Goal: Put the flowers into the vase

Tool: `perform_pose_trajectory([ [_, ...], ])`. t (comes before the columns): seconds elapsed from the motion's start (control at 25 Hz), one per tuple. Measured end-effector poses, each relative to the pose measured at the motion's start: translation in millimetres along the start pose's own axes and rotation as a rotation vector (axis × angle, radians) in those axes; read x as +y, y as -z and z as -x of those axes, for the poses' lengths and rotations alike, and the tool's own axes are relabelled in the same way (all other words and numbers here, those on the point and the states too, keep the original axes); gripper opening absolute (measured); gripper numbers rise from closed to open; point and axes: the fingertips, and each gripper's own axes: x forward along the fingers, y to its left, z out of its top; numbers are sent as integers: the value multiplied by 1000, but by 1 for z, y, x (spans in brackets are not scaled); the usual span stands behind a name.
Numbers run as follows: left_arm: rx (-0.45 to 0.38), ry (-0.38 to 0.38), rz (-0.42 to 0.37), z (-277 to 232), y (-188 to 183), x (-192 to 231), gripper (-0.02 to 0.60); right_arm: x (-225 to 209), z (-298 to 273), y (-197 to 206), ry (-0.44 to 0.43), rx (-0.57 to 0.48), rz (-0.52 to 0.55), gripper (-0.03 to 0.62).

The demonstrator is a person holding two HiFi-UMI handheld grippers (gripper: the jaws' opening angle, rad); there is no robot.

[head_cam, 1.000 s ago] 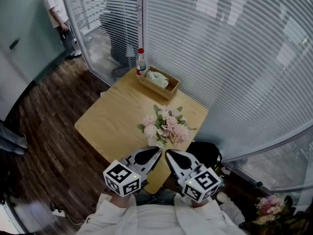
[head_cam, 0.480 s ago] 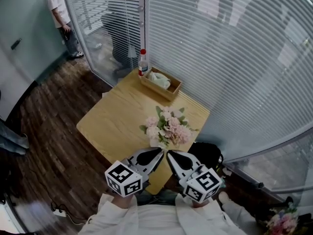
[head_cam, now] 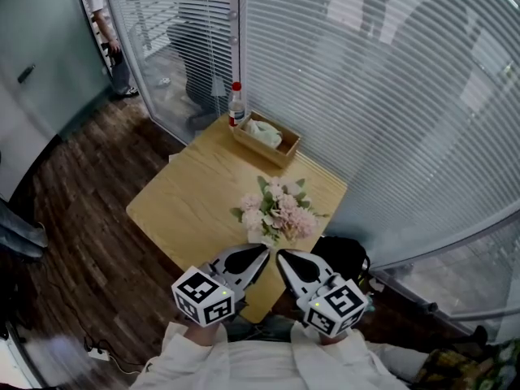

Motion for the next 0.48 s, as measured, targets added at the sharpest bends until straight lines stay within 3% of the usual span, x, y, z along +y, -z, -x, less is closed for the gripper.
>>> perform_pose_trajectory([
  [0.48, 12, 12, 7, -1, 4, -3, 9, 2, 1, 0, 13, 9, 18, 12],
])
